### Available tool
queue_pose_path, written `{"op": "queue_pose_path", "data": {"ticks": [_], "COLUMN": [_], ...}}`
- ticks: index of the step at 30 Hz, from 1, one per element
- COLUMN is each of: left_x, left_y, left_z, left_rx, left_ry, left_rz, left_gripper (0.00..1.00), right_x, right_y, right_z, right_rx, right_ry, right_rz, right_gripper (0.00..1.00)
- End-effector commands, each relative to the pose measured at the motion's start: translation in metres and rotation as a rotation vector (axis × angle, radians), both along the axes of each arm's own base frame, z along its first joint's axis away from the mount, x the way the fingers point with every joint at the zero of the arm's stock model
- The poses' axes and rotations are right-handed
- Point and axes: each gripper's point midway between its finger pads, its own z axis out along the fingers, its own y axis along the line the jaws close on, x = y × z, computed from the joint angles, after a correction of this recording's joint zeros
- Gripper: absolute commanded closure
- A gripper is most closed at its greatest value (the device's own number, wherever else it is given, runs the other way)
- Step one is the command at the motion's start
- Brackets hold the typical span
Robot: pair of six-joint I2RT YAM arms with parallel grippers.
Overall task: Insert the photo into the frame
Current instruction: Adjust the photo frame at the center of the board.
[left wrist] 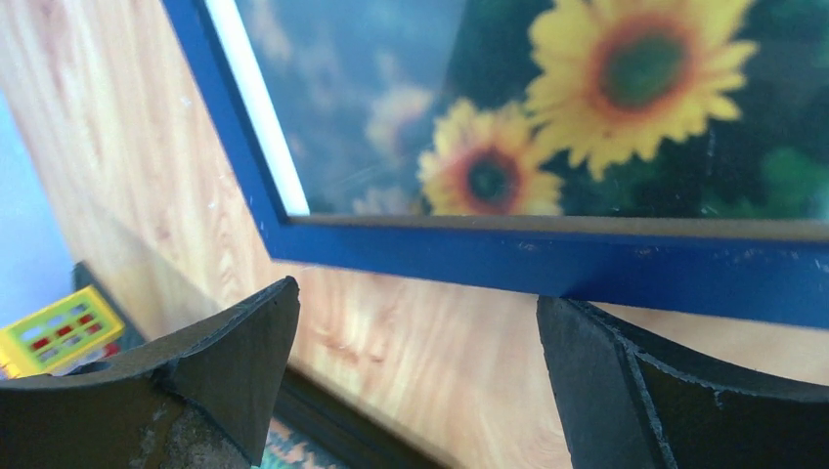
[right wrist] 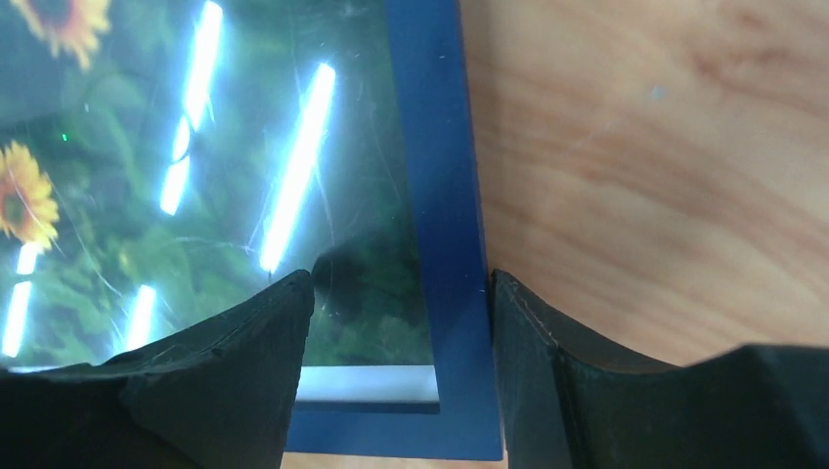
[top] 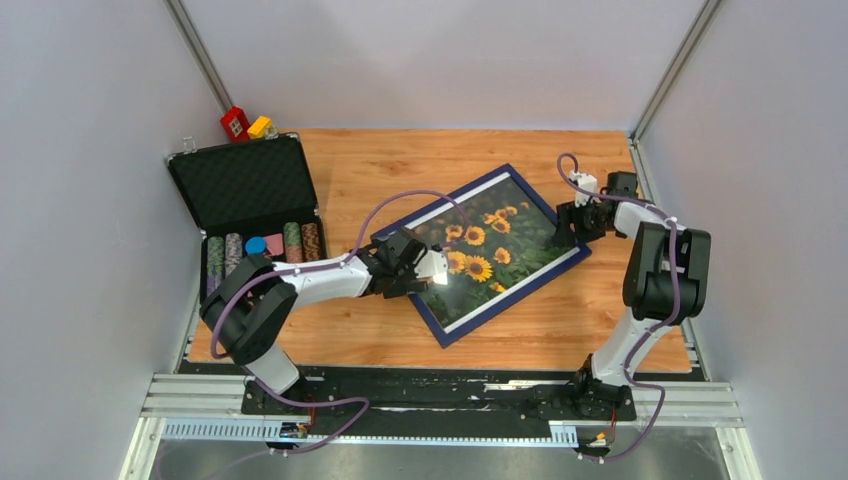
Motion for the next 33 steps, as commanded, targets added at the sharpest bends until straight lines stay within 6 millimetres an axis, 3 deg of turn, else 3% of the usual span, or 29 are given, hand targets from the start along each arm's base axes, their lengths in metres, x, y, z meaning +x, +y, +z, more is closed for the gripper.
{"op": "queue_pose_path", "data": {"ticks": [1, 8, 14, 21, 33], "left_x": [0.029, 0.062, 0.069, 0.076, 0.106], "left_y": [0.001, 0.009, 0.014, 0.014, 0.017], "left_z": [-0.02, -0.016, -0.022, -0.025, -0.025], "left_rx": [0.016, -0.02, -0.021, -0.023, -0.026], "left_ry": [-0.039, -0.018, 0.007, 0.008, 0.023], "left_rz": [0.082, 0.194, 0.214, 0.227, 0.255], "left_gripper": [0.0, 0.0, 0.0, 0.0, 0.0], "right_x": [-0.067, -0.11, -0.141, -0.158, -0.184], "right_y": [0.046, 0.054, 0.069, 0.082, 0.083], "right_z": [0.002, 0.001, 0.004, 0.019, 0.017], "right_rx": [0.141, 0.147, 0.208, 0.266, 0.26], "right_ry": [0.147, 0.175, 0.187, 0.173, 0.228], "right_rz": [0.104, 0.163, 0.239, 0.339, 0.415], "right_gripper": [0.37, 0.34, 0.33, 0.3, 0.26]}}
